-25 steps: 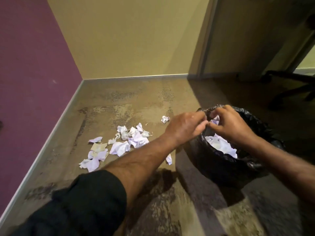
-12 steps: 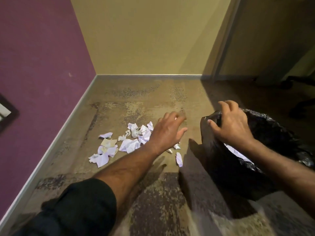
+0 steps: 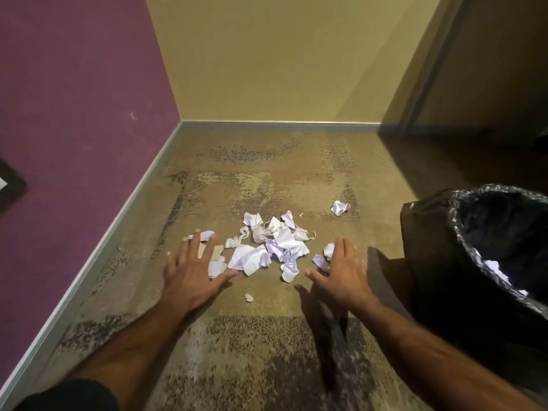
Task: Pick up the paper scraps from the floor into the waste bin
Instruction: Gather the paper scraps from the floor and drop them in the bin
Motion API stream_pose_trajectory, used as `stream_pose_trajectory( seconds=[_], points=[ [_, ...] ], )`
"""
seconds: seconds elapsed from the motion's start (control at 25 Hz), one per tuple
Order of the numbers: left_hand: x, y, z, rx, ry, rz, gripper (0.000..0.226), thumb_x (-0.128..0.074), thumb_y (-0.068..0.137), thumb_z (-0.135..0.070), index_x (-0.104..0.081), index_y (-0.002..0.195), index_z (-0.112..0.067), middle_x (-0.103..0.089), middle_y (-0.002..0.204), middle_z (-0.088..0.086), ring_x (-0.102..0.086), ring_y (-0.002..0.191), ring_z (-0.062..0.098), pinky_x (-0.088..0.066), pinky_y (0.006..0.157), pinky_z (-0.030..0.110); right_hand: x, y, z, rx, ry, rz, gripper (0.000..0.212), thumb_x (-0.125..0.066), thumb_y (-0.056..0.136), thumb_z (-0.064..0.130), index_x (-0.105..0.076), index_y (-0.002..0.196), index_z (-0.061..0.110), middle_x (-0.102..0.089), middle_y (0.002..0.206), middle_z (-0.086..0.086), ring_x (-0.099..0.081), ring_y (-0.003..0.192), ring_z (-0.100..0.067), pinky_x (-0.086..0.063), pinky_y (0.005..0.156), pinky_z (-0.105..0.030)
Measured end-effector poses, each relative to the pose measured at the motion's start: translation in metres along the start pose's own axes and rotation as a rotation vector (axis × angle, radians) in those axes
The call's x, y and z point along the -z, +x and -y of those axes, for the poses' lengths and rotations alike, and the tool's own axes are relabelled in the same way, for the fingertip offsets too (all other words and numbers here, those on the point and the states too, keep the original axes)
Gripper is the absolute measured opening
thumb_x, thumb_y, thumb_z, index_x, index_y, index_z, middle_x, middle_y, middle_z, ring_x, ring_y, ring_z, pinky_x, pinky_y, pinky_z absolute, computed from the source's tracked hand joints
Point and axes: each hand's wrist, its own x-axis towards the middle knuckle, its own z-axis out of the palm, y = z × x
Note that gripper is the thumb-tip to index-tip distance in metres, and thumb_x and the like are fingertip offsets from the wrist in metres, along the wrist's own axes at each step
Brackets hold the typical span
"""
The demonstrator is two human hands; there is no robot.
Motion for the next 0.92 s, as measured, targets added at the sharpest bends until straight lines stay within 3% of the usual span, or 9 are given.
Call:
stream_pose_trajectory(
  seconds=[0.08, 0.24, 0.44, 0.56, 0.8, 0.92],
  points=[
    [-0.012, 0.003, 0.014, 0.060, -0.038, -0.001, 0.104, -0.009, 0.076, -0.097, 0.013, 0.158, -0.038, 0.024, 0.167, 0.000, 0.010, 0.156, 0.027, 0.000, 0.123, 0.056, -0.015, 0.008, -0.010, -0.063, 0.016, 0.012, 0.118, -0.061, 0.074, 0.078, -0.012, 0.153, 0.005, -0.020, 0.160, -0.015, -0.021, 0.147, -0.035, -0.024, 0.119, -0.052],
    [-0.032, 0.015, 0.018, 0.107, -0.161, 0.013, 0.111, -0.025, 0.076, -0.095, 0.006, 0.161, -0.031, 0.018, 0.168, 0.000, 0.009, 0.156, 0.028, -0.004, 0.125, 0.055, -0.034, 0.019, -0.015, -0.130, 0.138, 0.065, 0.129, -0.061, 0.068, 0.083, -0.005, 0.154, 0.005, -0.011, 0.163, -0.015, -0.013, 0.150, -0.035, -0.018, 0.120, -0.057],
    [-0.038, 0.050, 0.018, 0.101, -0.325, -0.005, 0.122, -0.029, 0.070, -0.096, -0.004, 0.162, -0.020, 0.007, 0.170, 0.006, 0.003, 0.156, 0.029, -0.008, 0.125, 0.050, -0.048, 0.043, 0.007, -0.073, 0.197, 0.088, 0.129, -0.063, 0.065, 0.083, -0.013, 0.152, 0.003, -0.018, 0.160, -0.017, -0.020, 0.147, -0.033, -0.023, 0.118, -0.056],
    [-0.038, 0.063, 0.012, 0.073, -0.437, 0.059, 0.124, -0.034, 0.068, -0.096, -0.013, 0.160, -0.016, -0.012, 0.169, 0.007, -0.008, 0.156, 0.024, -0.015, 0.125, 0.048, -0.054, 0.056, 0.027, -0.015, 0.223, 0.151, 0.132, -0.071, 0.061, 0.079, -0.011, 0.154, 0.007, -0.017, 0.162, -0.012, -0.017, 0.149, -0.029, -0.021, 0.119, -0.056],
    [-0.042, 0.067, -0.024, -0.034, -0.485, 0.200, 0.127, -0.048, 0.064, -0.096, -0.005, 0.162, -0.027, -0.006, 0.170, -0.006, -0.009, 0.155, 0.017, -0.022, 0.123, 0.046, -0.061, 0.074, 0.047, 0.093, 0.130, 0.229, 0.151, -0.086, 0.047, 0.070, 0.000, 0.156, 0.010, -0.006, 0.165, -0.008, -0.006, 0.152, -0.028, -0.017, 0.120, -0.057],
    [-0.045, 0.061, -0.047, -0.138, -0.513, 0.201, 0.121, -0.064, 0.069, -0.082, -0.004, 0.161, -0.032, -0.011, 0.169, -0.005, -0.014, 0.154, 0.015, -0.028, 0.121, 0.050, -0.060, 0.078, 0.049, 0.149, 0.068, 0.293, 0.148, -0.091, 0.052, 0.058, 0.003, 0.157, 0.012, -0.005, 0.166, -0.007, -0.006, 0.152, -0.029, -0.014, 0.122, -0.054]
  ],
)
